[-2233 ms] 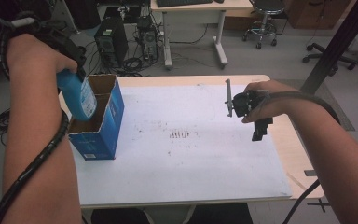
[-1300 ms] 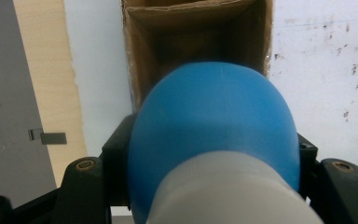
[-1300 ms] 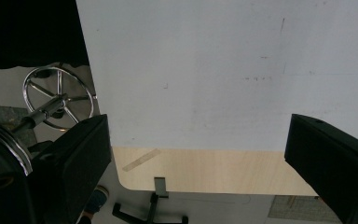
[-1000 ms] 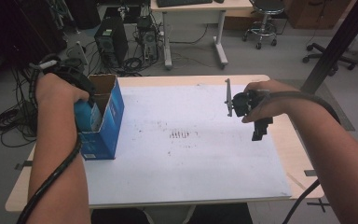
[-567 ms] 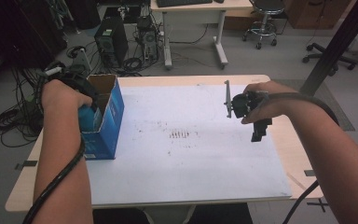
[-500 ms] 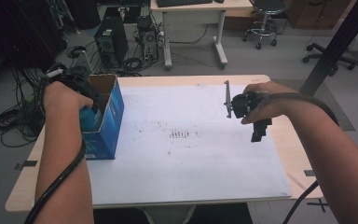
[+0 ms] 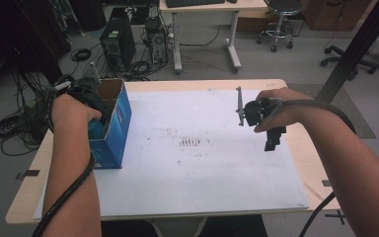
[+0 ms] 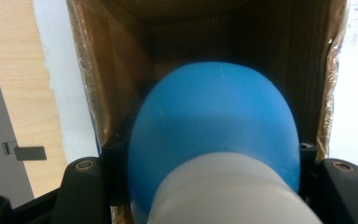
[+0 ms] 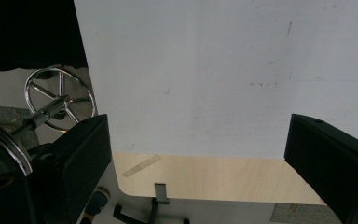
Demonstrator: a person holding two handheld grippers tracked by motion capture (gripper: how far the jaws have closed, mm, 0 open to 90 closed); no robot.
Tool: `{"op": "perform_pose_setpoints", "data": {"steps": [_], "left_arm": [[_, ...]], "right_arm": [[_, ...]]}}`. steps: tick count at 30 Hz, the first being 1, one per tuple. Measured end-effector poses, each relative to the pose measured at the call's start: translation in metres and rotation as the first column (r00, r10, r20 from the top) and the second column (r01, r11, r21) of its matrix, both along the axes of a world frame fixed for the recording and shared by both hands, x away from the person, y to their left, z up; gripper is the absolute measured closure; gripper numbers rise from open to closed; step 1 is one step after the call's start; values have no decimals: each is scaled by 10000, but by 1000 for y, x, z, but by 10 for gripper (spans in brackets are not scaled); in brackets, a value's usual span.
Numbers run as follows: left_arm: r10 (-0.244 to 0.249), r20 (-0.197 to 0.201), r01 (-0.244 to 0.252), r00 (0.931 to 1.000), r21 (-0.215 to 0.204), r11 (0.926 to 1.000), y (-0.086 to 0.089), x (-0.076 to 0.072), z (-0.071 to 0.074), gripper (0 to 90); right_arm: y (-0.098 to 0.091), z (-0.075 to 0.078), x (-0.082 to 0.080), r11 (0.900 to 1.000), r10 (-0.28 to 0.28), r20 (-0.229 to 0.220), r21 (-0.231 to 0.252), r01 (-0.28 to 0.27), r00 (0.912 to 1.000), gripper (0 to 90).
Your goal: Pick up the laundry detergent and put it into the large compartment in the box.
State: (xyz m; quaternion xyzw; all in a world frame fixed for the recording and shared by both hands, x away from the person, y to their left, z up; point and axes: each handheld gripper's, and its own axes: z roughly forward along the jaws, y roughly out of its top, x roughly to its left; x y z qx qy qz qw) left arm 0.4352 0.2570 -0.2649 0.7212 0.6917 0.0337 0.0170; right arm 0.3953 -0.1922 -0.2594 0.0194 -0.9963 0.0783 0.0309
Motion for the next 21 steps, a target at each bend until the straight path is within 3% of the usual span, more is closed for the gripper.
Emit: {"op": "perform_pose_setpoints", "data": {"steps": [21], "left_arm": [[-72,-170,71,9998,-73,9999,-1,0,-20,385]], "right_arm": [[-1,-6,0,10000,6,-89,-7,-6,10000,70]]}}
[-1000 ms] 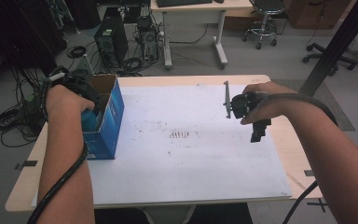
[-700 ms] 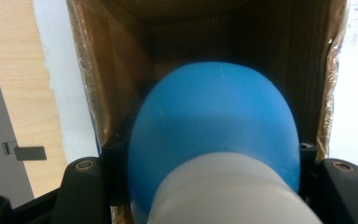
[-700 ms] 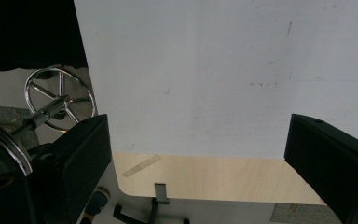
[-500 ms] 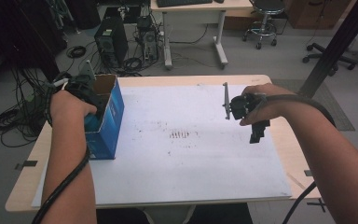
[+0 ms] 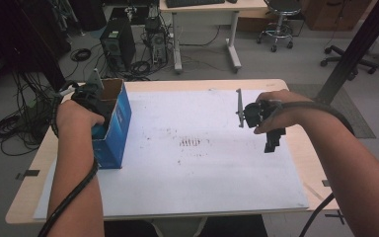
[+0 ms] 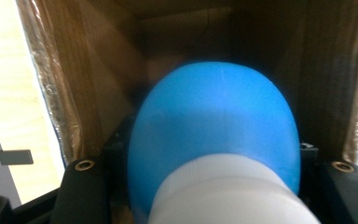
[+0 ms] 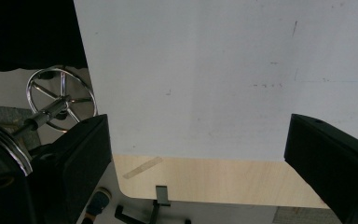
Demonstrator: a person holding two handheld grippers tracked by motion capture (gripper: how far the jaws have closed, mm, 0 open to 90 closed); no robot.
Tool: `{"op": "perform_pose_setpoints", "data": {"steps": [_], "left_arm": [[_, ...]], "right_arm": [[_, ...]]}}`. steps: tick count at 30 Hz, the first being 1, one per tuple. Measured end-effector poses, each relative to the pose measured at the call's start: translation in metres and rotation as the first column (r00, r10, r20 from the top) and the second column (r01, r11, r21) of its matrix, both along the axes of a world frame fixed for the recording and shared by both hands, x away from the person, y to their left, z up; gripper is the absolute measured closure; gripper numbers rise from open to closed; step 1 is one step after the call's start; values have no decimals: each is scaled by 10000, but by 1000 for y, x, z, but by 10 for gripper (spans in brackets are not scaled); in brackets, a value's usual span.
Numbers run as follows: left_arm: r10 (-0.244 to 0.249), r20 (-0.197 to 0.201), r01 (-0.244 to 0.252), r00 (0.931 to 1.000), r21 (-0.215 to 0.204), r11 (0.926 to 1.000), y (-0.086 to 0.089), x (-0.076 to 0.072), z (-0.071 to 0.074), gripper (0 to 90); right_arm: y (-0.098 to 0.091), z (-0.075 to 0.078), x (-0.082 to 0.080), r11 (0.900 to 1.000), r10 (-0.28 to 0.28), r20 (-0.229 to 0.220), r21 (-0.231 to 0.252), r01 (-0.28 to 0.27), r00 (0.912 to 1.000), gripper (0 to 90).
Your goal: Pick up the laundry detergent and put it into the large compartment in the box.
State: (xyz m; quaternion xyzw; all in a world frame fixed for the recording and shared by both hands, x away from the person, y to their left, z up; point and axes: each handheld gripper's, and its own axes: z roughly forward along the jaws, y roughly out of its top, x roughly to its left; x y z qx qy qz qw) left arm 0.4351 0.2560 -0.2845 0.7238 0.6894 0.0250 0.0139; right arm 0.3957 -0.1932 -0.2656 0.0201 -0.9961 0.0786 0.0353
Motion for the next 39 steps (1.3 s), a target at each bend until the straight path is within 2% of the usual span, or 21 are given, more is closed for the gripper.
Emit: {"op": "perform_pose_setpoints", "data": {"steps": [2,3,21,28,30,32,39], "left_arm": [[5,-65,-5,10000,-14,10000,0,0,-3,385],[-7,22,7,10000,-16,10000,1,0,-4,385],[-17,-13,17,10000,8,10000,0,0,-4,383],[144,-15,-145,9999,-31,9999,0,0,-4,374],[212,39,-212,9998,-174,9996,1,0,-4,348],[301,53,-301,9995,-133,9995,2,0,-3,295],[264,133,-264,9996,-37,9996,1,0,0,288]], "right_arm": [[1,0,0,10000,-18,-6,-20,18,10000,70],[1,0,0,10000,-35,-2,-1,35,10000,70],[3,0,0,10000,35,7,23,-35,10000,71],[0,-3,0,10000,-3,-33,18,3,10000,70],[0,-4,0,10000,16,-55,50,-15,10000,70],[0,-5,0,10000,-16,-62,33,16,10000,70],[1,-8,0,10000,34,-109,90,-33,9999,71]]}}
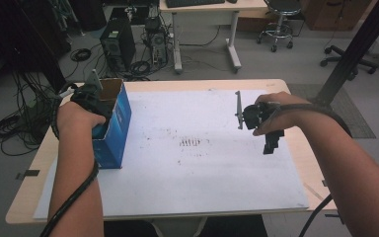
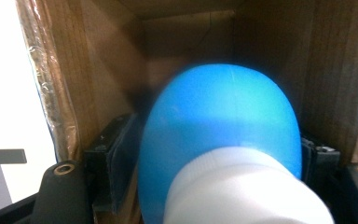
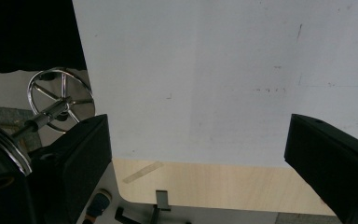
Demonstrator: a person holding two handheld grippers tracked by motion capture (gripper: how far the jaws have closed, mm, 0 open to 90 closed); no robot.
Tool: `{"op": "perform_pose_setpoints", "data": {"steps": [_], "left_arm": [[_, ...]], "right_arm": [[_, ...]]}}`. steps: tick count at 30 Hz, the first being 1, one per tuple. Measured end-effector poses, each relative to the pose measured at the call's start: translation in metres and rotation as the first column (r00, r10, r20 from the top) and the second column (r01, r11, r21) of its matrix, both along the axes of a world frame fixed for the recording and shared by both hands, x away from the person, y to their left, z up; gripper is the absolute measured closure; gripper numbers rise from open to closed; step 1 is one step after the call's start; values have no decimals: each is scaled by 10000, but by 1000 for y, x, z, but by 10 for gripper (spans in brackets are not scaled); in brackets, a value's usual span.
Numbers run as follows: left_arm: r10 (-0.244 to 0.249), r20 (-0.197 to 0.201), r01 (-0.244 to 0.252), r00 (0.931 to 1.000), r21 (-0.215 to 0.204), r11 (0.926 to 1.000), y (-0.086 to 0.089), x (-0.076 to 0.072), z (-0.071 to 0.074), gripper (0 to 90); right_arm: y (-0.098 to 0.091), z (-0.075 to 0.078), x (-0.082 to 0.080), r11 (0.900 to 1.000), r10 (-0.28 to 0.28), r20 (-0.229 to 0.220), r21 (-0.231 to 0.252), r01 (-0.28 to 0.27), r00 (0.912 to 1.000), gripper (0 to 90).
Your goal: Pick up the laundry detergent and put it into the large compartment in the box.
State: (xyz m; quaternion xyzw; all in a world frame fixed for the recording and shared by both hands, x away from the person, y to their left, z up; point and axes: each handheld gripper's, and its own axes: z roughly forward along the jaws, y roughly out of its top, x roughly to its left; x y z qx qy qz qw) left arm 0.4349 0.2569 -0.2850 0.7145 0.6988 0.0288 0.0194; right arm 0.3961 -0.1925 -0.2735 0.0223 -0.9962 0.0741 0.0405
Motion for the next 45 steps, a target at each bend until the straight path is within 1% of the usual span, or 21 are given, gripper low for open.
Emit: {"op": "perform_pose_setpoints", "data": {"steps": [5,7,10,11,13,15,16,20,21,29,30,31,34,36,40,45], "left_arm": [[-20,49,19,10000,86,10000,-1,0,1,292],[0,138,-1,9999,100,10000,-1,-1,4,292],[-18,145,16,9999,132,9999,-1,-2,7,292],[-39,238,35,9997,143,9999,-2,-2,11,290],[-58,228,53,9997,201,9998,-3,-2,14,286],[-43,272,34,9996,338,9994,-4,-3,17,270],[-11,264,0,9996,391,9992,-4,-4,19,248],[-12,366,0,9993,337,9994,-5,-5,25,233],[-44,381,30,9993,379,9993,-5,-6,29,232],[-77,559,49,9984,504,9987,-8,-8,38,201],[-111,546,82,9984,537,9985,-8,-8,39,200],[-139,562,108,9983,550,9984,-8,-9,42,171],[-232,624,197,9978,566,9982,-9,-9,46,158],[-328,767,288,9965,520,9982,-9,-10,53,157],[-477,887,426,9949,589,9974,-12,-11,57,122],[-627,816,585,9947,529,9969,-15,-12,61,67]], "right_arm": [[0,-1,0,10000,4,-21,20,-4,10000,71],[0,-1,-1,10000,-28,-1,20,28,10000,71],[0,1,-1,10000,-14,23,21,14,10000,71],[0,1,-1,10000,-10,39,23,10,10000,71],[-1,2,-1,10000,-2,57,41,2,10000,71],[-1,2,-2,10000,-28,73,63,28,10000,71],[-1,2,-2,10000,-14,80,40,14,10000,71],[-2,3,-2,10000,9,98,50,-10,10000,72],[-2,3,-2,10000,9,98,46,-10,10000,72],[0,5,-3,9999,75,154,103,-77,9999,72],[0,6,-4,10000,54,163,81,-56,9999,72],[0,6,-4,9999,69,163,127,-71,9998,72],[-1,6,-4,9999,40,188,119,-42,9998,72],[-1,6,-4,9999,51,179,143,-53,9998,73],[-1,7,-5,9999,37,211,136,-40,9998,73],[0,9,-6,9999,56,224,92,-58,9997,73]]}}
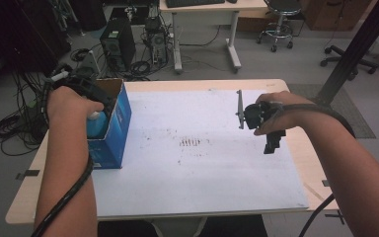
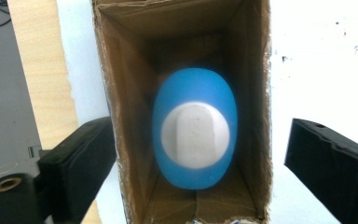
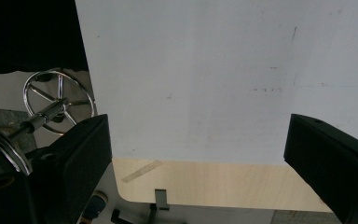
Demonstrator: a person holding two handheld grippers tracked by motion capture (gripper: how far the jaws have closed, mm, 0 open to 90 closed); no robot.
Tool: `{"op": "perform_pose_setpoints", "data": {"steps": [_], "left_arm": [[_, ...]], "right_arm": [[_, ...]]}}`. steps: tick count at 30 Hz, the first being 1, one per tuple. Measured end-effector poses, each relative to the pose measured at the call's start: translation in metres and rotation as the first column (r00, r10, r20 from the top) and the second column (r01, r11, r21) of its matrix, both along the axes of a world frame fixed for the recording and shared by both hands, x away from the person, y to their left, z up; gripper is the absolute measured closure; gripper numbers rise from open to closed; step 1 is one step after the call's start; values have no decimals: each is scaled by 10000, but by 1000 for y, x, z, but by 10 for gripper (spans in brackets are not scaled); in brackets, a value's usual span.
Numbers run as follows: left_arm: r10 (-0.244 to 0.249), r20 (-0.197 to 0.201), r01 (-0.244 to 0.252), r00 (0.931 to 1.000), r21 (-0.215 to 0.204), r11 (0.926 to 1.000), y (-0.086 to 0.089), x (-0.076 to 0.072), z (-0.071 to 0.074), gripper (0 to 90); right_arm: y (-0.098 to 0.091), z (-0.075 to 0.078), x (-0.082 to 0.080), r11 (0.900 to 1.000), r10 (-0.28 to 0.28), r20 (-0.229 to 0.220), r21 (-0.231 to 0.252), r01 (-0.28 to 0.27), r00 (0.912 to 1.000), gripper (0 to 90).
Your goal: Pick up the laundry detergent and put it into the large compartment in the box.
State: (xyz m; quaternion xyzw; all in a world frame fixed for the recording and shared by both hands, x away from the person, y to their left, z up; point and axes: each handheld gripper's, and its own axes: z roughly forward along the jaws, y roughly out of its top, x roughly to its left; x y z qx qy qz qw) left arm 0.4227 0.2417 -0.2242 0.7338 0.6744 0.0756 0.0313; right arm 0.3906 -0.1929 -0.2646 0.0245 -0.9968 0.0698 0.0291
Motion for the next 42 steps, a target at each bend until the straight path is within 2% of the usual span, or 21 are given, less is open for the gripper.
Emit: {"op": "perform_pose_setpoints", "data": {"steps": [11,15,16,19,21,22,23,24,26,27,28,29,30,31,34,35,36,38,39,40,42], "left_arm": [[-572,-16,573,9984,197,9982,-13,0,6,4],[-1261,90,1255,9920,470,9910,-26,1,13,4],[-1261,90,1255,9920,470,9910,-26,1,13,4],[-2213,221,2199,9749,550,9740,-44,1,24,4],[-2945,245,2923,9553,675,9539,-58,0,32,3],[-2945,245,2923,9553,675,9539,-58,0,32,2],[-3162,277,3137,9483,692,9470,-62,0,35,2],[-3773,396,3738,9252,752,9245,-71,-1,40,2],[-4288,378,4261,9026,623,9025,-82,-3,43,2],[-4714,400,4681,8810,712,8808,-88,-4,45,2],[-4714,400,4681,8810,712,8808,-88,-4,45,2],[-5261,353,5231,8497,692,8494,-97,-6,46,2],[-5614,415,5589,8265,598,8271,-105,-8,47,2],[-5614,415,5589,8265,598,8271,-105,-8,47,2],[-6573,311,6555,7530,523,7534,-122,-13,47,2],[-6573,311,6555,7530,523,7534,-122,-13,47,2],[-6883,274,6872,7250,402,7254,-129,-15,46,2],[-7268,291,7262,6862,300,6869,-136,-17,46,2],[-7367,260,7363,6758,241,6763,-139,-18,46,2],[-7536,262,7531,6568,292,6573,-142,-19,46,2],[-7700,187,7697,6378,214,6380,-147,-21,45,2]], "right_arm": [[1,1,0,10000,69,35,-6,-69,10000,73],[0,2,-1,10000,36,46,-33,-36,10000,73],[0,2,-1,10000,36,46,-33,-36,10000,73],[-1,3,-1,10000,-7,29,-21,8,10000,74],[-1,4,0,10000,-4,37,-32,4,10000,73],[-1,4,0,10000,-4,37,-32,4,10000,73],[-1,5,0,10000,-11,58,-72,11,10000,74],[-1,6,0,10000,0,74,-59,0,10000,74],[-1,6,0,10000,-52,93,-10,52,9999,74],[-1,6,0,10000,-54,101,-13,54,9999,74],[-1,6,0,10000,-54,101,-13,54,9999,74],[-1,6,0,10000,-22,69,-32,22,10000,74],[-1,6,0,10000,-6,70,-77,7,10000,74],[-1,6,0,10000,-6,70,-77,7,10000,74],[-1,4,-1,10000,-11,51,-92,11,10000,75],[-1,4,-1,10000,-15,27,-91,15,10000,75],[-1,4,-1,10000,-8,39,-98,8,10000,75],[-2,3,-2,9999,-99,40,-91,100,9999,75],[-2,3,-2,9999,-111,46,-113,112,9999,74],[-2,3,-2,9999,-117,46,-111,118,9999,75],[-2,4,-2,9999,-95,34,-124,95,9999,75]]}}
